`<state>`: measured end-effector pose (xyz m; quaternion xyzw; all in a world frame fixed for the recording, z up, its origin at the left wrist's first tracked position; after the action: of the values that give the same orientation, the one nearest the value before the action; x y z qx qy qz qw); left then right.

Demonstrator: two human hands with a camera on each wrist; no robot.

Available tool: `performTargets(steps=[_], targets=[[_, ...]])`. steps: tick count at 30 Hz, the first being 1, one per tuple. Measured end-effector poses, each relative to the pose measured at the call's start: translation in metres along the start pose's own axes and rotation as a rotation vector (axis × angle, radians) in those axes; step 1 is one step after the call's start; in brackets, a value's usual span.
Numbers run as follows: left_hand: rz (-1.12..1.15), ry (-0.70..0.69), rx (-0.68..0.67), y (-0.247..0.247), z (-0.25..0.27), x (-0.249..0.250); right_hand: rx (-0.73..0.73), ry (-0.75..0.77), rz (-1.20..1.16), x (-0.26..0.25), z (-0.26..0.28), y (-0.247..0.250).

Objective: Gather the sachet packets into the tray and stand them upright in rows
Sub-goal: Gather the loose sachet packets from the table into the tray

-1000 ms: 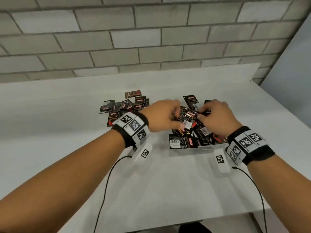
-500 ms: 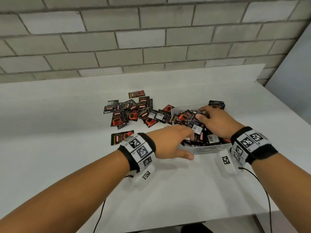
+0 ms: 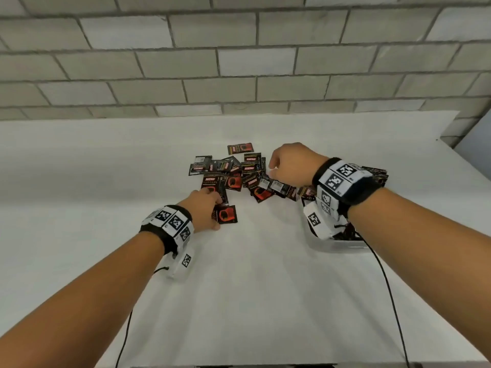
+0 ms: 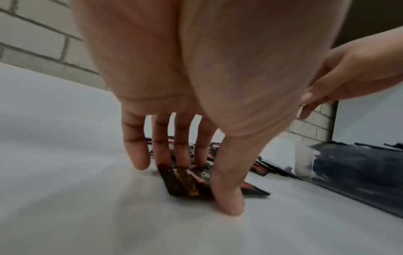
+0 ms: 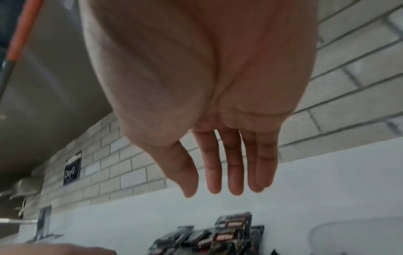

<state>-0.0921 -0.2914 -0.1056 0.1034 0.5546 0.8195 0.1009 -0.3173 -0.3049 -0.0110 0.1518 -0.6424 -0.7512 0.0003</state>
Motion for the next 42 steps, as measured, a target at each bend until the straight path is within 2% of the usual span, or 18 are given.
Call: performTargets(steps=[5, 8, 11, 15, 19, 23, 24, 27, 29, 32, 35, 39, 42], targets=[[0.066, -0.001, -0.033, 0.004, -0.005, -0.006, -0.214, -0.07, 0.255, -0.02, -0.045, -0.039], [0.054, -0.026, -0.044, 0.016, -0.008, -0.013, -0.318, -0.021, 0.449, -0.017, -0.056, -0.068], [0.126, -0.033, 0.048, 0.038, -0.016, -0.026, -0.361, -0.009, 0.459, -0.023, -0.059, -0.077], [0.146, 0.001, 0.148, 0.059, -0.032, -0.034, -0.393, 0.102, 0.522, -0.042, -0.054, -0.084], [0.099, -0.058, 0.092, 0.06, -0.049, -0.018, -0.389, 0.187, 0.588, -0.06, -0.046, -0.096], [0.029, -0.094, -0.004, 0.048, -0.054, -0.004, -0.509, 0.09, 0.406, -0.072, -0.046, -0.074], [0.038, -0.086, -0.011, 0.045, -0.054, -0.004, -0.516, 0.052, 0.379, -0.07, -0.049, -0.068], [0.076, -0.095, -0.007, 0.04, -0.049, -0.01, -0.374, -0.047, 0.375, -0.051, -0.057, -0.061], [0.101, -0.111, -0.032, 0.037, -0.043, -0.016, -0.402, -0.101, 0.391, -0.041, -0.057, -0.066], [0.158, -0.125, -0.056, 0.034, -0.033, -0.026, -0.46, -0.096, 0.458, -0.032, -0.06, -0.082], [0.181, -0.119, -0.036, 0.03, -0.025, -0.035, -0.428, -0.098, 0.468, -0.026, -0.06, -0.085], [0.234, -0.108, -0.021, 0.026, -0.021, -0.047, -0.447, -0.087, 0.322, -0.046, -0.048, -0.076], [0.202, -0.089, -0.052, 0.018, -0.018, -0.048, -0.362, -0.098, 0.252, -0.057, -0.048, -0.072]])
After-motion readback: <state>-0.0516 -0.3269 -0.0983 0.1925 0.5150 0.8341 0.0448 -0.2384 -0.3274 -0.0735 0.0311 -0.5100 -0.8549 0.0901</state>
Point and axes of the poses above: each hand's wrist, its own z-axis away from the middle knuckle, its own y-axis out of the back of the hand, x = y × z, the point moved 4 cm from there along -z, towards the middle knuckle
